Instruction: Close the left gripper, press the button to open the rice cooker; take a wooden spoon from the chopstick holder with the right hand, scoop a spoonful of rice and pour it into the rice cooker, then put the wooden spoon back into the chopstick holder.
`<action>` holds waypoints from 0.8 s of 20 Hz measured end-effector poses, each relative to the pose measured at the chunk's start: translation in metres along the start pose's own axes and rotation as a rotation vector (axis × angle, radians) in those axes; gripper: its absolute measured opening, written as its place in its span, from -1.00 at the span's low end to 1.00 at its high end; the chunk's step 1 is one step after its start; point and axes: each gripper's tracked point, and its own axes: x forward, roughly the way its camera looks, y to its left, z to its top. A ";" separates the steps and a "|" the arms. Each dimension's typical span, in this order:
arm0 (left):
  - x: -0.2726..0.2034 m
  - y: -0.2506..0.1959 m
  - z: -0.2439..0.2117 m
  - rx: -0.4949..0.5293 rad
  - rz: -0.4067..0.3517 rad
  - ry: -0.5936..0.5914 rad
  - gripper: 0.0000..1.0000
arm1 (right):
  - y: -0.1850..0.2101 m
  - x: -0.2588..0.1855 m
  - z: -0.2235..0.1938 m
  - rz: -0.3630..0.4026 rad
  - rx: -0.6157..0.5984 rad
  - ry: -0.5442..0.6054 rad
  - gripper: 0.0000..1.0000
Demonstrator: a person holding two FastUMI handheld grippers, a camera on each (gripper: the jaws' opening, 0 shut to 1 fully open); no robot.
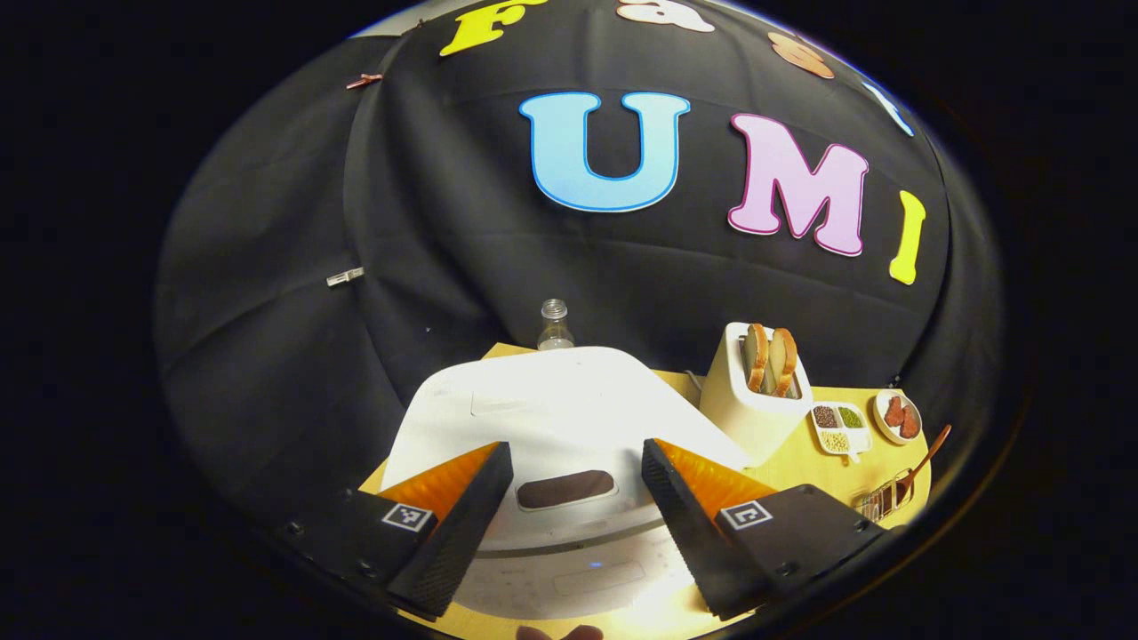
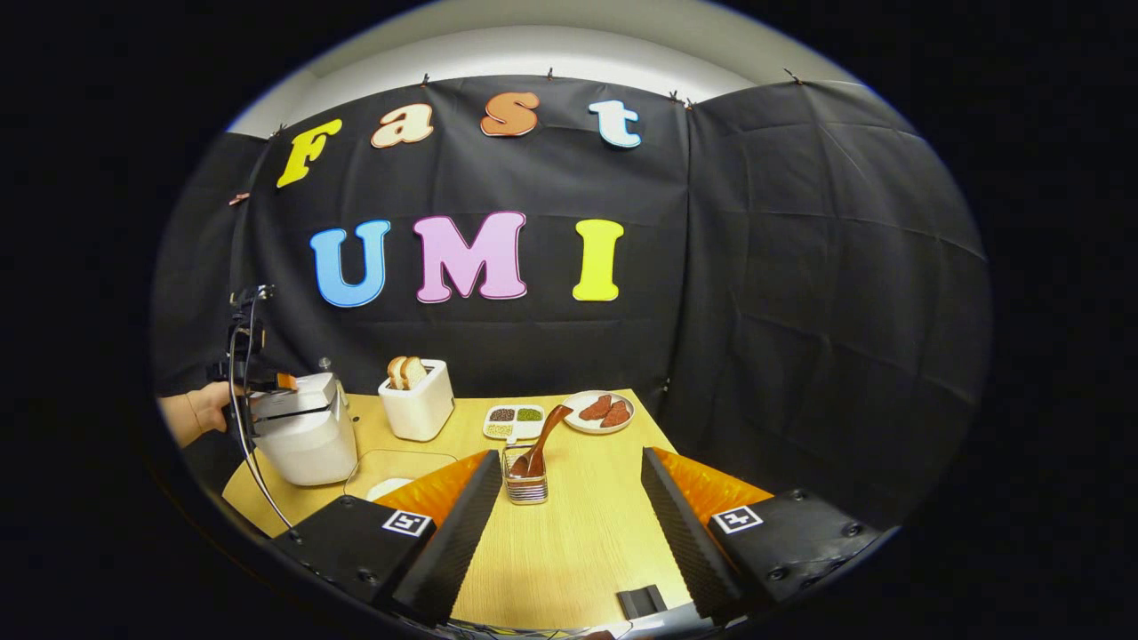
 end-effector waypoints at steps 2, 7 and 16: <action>-0.001 0.000 -0.008 -0.004 0.003 0.018 1.00 | 0.003 0.002 0.000 0.010 -0.004 0.003 0.96; 0.001 -0.001 -0.032 0.014 0.018 0.065 1.00 | 0.011 0.011 0.000 0.031 -0.011 0.009 0.97; 0.003 -0.001 -0.042 -0.006 0.024 0.048 1.00 | 0.024 0.022 0.000 0.055 -0.025 0.015 0.96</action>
